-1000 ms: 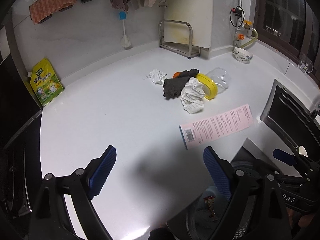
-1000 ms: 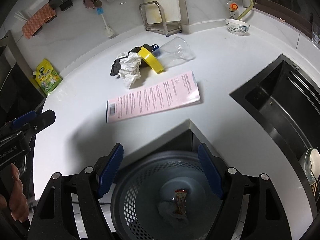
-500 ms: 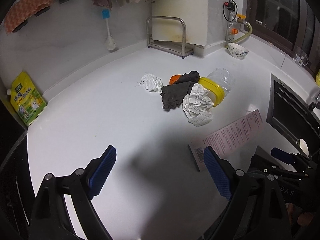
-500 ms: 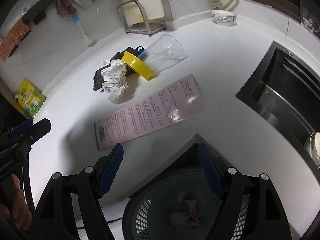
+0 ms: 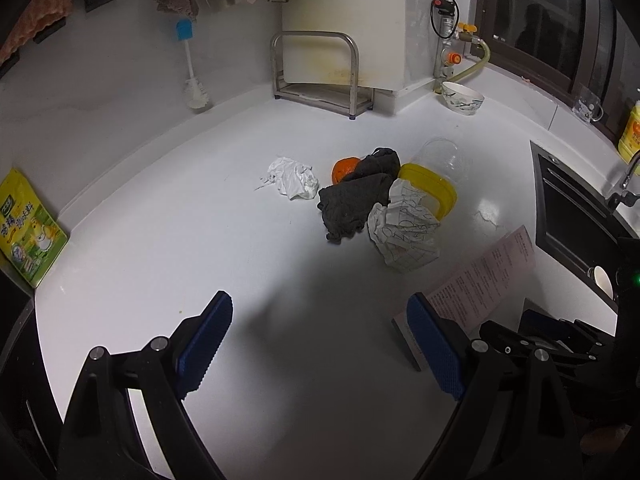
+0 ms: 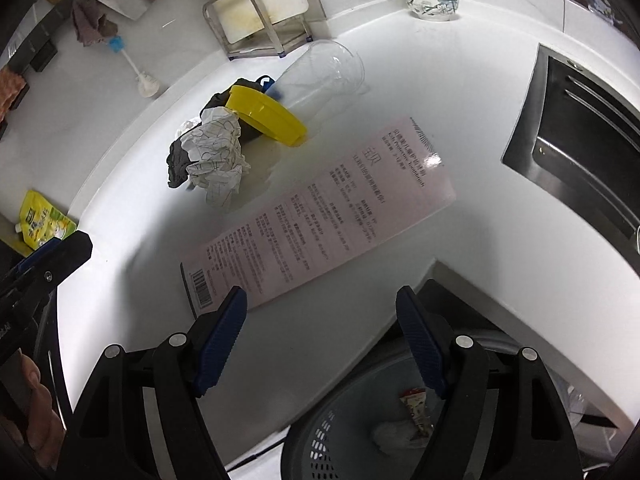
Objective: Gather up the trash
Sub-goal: 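Move the right tool to the pink receipt and grasp its end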
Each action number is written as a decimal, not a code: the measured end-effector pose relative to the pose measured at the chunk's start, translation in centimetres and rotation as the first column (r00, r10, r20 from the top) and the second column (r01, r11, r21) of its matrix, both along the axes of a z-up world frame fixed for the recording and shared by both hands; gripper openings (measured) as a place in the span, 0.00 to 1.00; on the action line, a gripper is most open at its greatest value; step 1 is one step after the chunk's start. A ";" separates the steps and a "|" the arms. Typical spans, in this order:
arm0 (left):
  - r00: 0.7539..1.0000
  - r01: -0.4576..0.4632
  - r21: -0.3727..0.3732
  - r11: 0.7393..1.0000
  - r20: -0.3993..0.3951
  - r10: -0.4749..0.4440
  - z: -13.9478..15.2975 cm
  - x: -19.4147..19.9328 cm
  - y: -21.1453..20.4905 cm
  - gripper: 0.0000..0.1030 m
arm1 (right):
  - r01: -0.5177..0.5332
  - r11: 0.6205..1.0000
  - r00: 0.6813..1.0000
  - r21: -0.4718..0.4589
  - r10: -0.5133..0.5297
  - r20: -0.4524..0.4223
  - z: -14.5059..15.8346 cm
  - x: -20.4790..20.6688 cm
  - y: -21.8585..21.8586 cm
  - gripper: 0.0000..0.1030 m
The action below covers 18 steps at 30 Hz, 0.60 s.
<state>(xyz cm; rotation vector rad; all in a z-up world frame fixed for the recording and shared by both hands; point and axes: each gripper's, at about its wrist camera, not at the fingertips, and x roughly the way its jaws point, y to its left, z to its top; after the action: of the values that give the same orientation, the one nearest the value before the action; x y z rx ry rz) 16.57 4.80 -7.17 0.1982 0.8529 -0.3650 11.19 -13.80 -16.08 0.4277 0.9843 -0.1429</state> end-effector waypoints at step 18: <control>0.999 0.032 0.007 0.999 -0.016 -0.032 -0.8 1.1 -0.5 0.85 | 0.061 0.997 0.998 0.037 -0.062 0.013 -0.1 3.0 -0.6 0.73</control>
<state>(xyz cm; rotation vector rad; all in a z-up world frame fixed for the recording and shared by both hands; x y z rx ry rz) 17.71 4.30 -8.01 0.2158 0.8676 -0.3941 14.21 -14.41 -16.16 0.4920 0.9614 -0.1772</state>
